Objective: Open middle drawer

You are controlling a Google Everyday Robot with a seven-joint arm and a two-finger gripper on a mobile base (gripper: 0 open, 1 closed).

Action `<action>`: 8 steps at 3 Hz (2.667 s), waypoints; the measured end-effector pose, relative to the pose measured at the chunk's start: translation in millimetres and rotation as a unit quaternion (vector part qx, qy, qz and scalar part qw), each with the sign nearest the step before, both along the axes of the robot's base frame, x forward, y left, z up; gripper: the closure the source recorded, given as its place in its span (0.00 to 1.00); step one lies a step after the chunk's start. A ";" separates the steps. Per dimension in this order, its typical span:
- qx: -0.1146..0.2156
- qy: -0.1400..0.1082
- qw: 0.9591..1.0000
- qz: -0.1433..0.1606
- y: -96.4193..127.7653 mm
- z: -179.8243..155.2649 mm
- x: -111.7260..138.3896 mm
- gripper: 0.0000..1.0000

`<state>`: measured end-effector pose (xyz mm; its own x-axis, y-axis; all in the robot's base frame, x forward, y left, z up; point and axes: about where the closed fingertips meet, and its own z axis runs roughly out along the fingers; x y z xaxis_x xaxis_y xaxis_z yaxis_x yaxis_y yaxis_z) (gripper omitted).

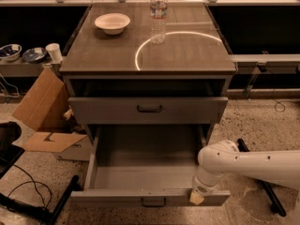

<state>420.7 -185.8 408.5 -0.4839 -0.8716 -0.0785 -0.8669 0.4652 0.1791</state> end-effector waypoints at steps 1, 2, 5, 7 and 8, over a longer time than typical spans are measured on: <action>0.000 0.003 1.000 -0.005 -0.4 0.7 -9.5 1.00; 0.014 -0.005 1.000 -0.018 8.8 7.3 -13.6 1.00; 0.016 0.000 1.000 -0.023 5.9 7.3 -27.0 0.82; 0.016 0.000 1.000 -0.023 5.9 7.2 -27.1 0.36; 0.016 0.000 1.000 -0.023 5.9 7.2 -27.1 0.14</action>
Offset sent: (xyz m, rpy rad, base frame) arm -0.3793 -0.1032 0.0495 0.0735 0.2262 -0.2887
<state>393.6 -180.0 415.8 -0.5231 -0.8457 -0.1059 -0.8449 0.4983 0.1944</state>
